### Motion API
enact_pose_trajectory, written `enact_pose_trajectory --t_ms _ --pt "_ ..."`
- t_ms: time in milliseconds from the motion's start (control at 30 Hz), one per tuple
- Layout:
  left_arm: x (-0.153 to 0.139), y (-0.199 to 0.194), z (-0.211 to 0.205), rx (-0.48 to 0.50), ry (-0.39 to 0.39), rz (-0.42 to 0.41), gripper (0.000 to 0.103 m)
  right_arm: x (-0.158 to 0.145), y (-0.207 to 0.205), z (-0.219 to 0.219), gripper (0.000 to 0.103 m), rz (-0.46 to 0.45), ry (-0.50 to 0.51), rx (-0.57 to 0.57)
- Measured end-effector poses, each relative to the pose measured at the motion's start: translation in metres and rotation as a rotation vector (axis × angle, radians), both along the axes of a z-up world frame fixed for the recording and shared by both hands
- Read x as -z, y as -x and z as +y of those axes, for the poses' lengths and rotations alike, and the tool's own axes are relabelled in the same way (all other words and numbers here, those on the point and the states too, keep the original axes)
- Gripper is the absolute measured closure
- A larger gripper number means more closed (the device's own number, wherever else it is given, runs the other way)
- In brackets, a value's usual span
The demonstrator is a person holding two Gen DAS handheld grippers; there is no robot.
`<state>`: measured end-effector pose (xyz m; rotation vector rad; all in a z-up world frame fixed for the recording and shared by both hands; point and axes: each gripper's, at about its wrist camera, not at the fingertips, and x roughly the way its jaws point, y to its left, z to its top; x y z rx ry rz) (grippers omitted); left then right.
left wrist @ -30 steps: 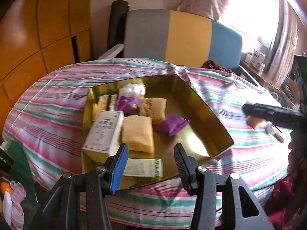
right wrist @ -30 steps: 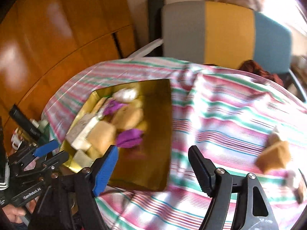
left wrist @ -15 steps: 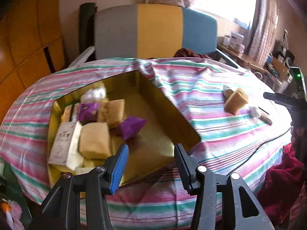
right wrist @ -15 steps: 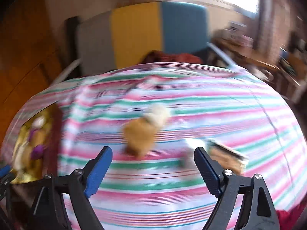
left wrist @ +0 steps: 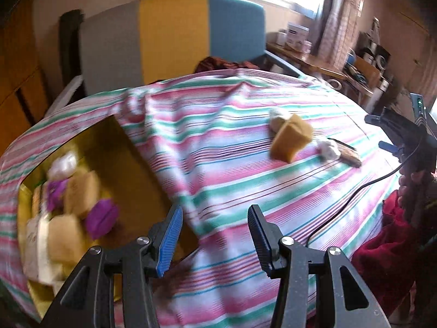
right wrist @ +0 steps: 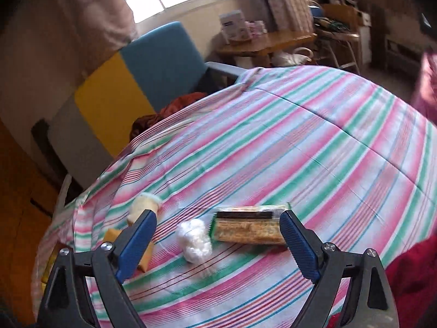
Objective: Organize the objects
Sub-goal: 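Grasp the remaining yellow sponge with the left gripper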
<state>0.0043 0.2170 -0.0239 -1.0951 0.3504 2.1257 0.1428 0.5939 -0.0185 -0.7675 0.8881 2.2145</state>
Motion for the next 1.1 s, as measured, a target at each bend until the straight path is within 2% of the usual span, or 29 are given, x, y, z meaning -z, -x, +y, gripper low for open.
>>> enact_pose_trajectory --t_ms 133,200,233,267,300,433,533,633,733,767,800,967,1100 --pt "0.000 0.002 0.043 0.056 -0.006 -0.013 0.050 0.005 -0.012 0.012 0.010 0.036 0.073 0.055" --pt "0.001 0.003 0.067 0.091 -0.005 -0.011 0.034 0.007 -0.023 0.016 0.010 0.070 0.103 0.087" --pt "0.002 0.003 0.079 0.111 -0.010 -0.011 0.030 0.008 -0.026 0.019 0.010 0.085 0.121 0.100" --pt "0.003 0.003 0.090 0.127 -0.009 0.001 0.021 0.009 -0.030 0.021 0.010 0.098 0.140 0.109" --pt "0.005 0.002 0.102 0.148 -0.005 0.015 0.019 0.011 -0.032 0.023 0.010 0.108 0.158 0.116" --pt "0.013 0.003 0.144 0.216 0.019 0.045 0.019 0.017 -0.030 0.026 0.009 0.121 0.200 0.113" --pt "0.023 0.011 0.170 0.250 0.021 0.038 0.019 0.018 -0.026 0.025 0.009 0.123 0.205 0.094" --pt "0.036 0.017 0.192 0.260 0.066 0.043 0.019 0.020 -0.023 0.025 0.009 0.124 0.211 0.084" --pt "0.047 0.024 0.208 0.263 0.074 0.045 0.020 0.023 -0.022 0.027 0.009 0.120 0.223 0.076" --pt "0.051 0.027 0.212 0.258 0.072 0.040 0.035 0.024 -0.022 0.027 0.009 0.119 0.226 0.074" --pt "0.055 0.031 0.212 0.250 0.062 0.025 0.050 0.024 -0.021 0.027 0.009 0.117 0.226 0.073" --pt "0.054 0.021 0.185 0.271 -0.015 -0.013 0.051 0.026 -0.017 0.027 0.009 0.099 0.213 0.059" --pt "0.055 -0.001 0.149 0.264 -0.029 -0.014 0.051 0.025 -0.003 0.019 0.009 0.065 0.192 -0.009"
